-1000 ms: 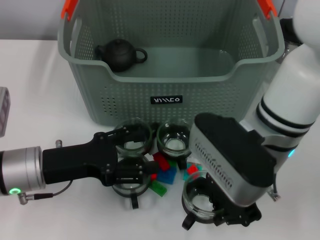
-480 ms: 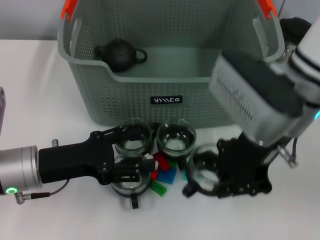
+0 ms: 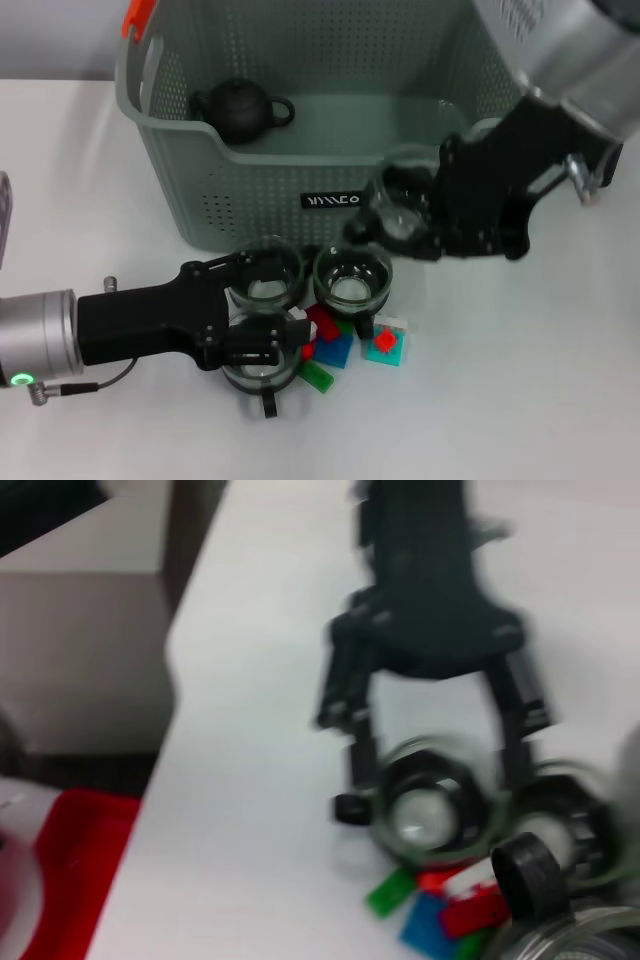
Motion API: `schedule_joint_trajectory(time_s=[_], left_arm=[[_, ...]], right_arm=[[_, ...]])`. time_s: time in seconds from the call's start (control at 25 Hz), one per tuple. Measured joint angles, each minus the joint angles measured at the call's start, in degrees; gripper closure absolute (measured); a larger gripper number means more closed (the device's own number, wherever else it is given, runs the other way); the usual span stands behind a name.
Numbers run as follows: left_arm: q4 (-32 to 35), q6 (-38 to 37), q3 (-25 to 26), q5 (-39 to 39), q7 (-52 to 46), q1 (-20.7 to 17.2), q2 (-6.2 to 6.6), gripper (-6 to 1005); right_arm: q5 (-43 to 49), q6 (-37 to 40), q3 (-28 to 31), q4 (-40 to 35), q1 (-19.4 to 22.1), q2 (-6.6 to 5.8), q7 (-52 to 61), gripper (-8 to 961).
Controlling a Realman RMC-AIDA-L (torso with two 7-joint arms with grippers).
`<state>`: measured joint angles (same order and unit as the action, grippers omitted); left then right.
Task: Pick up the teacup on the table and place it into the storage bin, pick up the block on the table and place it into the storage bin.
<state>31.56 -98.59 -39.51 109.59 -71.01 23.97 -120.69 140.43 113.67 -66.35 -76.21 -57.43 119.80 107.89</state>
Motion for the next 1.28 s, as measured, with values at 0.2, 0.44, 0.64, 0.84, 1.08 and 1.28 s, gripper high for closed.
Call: schedule_joint_trajectory(time_s=[0.2, 0.44, 0.64, 0.84, 1.08, 1.28], left_arm=[[0.29, -0.09, -0.37, 0.08, 0.0, 0.01, 0.02, 89], [0.41, -0.13, -0.84, 0.11, 0.69, 0.14, 0.02, 89], [0.55, -0.85, -0.87, 0.65, 0.73, 0.5, 0.07, 90], [0.61, -1.41, -0.96, 1.62, 0.75, 1.06, 0.13, 90], [0.7, -2.8, -1.03, 1.64, 1.21, 1.39, 0.2, 91], [1.12, -3.4, -1.07, 1.67, 1.4, 1.48, 0.21, 91]], right_arm=[[0.06, -0.81, 4.48, -0.14, -2.06, 0.05, 1.4, 900], [-0.21, -5.48, 8.01, 1.11, -2.86, 0.12, 2.44, 899], [-0.37, -10.63, 9.66, 5.79, -3.28, -1.04, 1.77, 900], [-1.76, -18.79, 10.29, 15.22, -4.15, -3.52, 0.65, 900], [-5.42, -30.76, 12.16, 28.49, -5.34, -6.48, -3.02, 900], [-7.42, -39.18, 13.39, 35.79, -5.61, -7.14, -6.27, 899]])
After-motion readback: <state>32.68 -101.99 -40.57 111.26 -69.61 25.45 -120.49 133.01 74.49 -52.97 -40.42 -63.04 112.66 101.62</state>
